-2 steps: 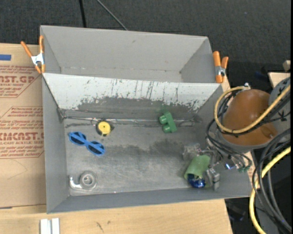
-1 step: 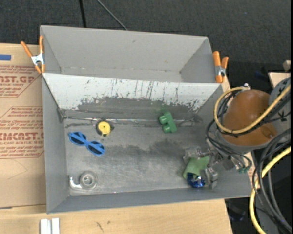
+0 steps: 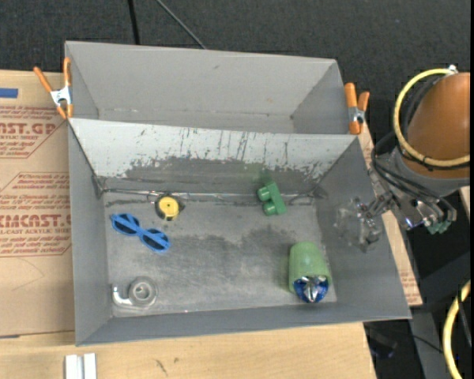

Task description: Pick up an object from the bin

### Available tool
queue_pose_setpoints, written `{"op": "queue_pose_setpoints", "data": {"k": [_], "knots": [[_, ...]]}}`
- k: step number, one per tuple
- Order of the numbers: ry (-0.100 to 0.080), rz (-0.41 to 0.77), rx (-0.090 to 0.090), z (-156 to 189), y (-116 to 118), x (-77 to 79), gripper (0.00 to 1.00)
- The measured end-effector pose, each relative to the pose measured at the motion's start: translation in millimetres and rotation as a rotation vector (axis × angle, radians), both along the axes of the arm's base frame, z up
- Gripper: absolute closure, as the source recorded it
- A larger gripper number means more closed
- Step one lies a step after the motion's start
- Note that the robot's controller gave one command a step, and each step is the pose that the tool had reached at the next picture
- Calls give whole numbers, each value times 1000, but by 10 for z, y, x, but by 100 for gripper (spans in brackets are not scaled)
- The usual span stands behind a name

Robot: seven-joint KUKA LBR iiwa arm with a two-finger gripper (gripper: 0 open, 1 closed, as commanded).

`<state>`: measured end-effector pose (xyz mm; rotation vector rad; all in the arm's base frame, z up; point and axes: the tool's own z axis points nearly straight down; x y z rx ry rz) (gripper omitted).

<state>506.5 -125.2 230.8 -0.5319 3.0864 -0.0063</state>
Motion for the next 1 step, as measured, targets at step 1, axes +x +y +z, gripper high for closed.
{"op": "queue_pose_setpoints", "data": {"k": [1], "knots": [[7,0,3,-47,5,-15,0]]}}
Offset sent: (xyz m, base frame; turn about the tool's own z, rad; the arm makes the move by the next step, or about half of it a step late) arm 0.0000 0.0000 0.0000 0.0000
